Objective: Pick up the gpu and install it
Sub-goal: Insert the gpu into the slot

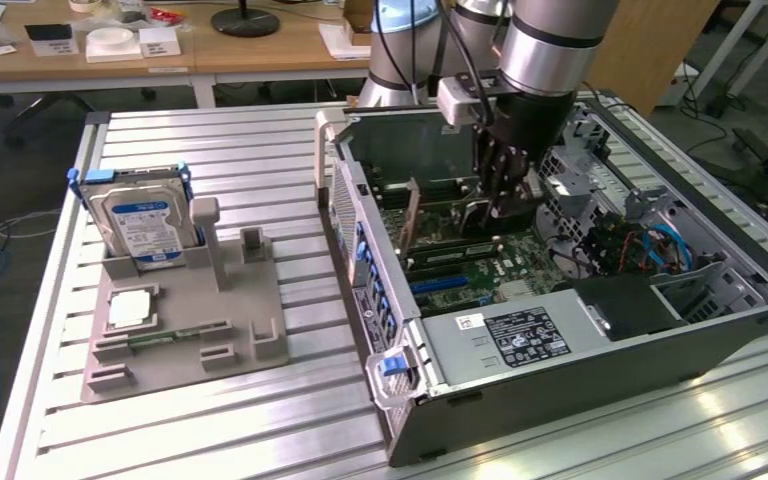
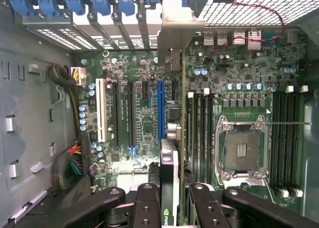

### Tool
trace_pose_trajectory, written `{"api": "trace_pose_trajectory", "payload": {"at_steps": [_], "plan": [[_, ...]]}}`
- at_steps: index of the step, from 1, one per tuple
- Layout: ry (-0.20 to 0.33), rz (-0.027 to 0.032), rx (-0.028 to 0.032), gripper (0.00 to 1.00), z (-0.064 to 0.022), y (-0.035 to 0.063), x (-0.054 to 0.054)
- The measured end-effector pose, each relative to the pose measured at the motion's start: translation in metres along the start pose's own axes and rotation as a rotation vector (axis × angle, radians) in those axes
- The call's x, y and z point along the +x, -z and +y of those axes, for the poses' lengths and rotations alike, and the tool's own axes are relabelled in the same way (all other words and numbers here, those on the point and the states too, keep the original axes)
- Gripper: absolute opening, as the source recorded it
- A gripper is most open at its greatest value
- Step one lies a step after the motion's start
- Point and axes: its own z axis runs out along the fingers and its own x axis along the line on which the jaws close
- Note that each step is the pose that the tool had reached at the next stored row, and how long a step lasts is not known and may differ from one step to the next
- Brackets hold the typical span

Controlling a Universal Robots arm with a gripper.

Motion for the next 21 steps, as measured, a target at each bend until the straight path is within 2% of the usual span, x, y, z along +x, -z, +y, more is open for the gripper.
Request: {"api": "trace_pose_trajectory", "payload": {"at_steps": [21], "plan": [[0.0,-0.0001,-0.0026,0.27,0.0081,-0.011,0.009]]}}
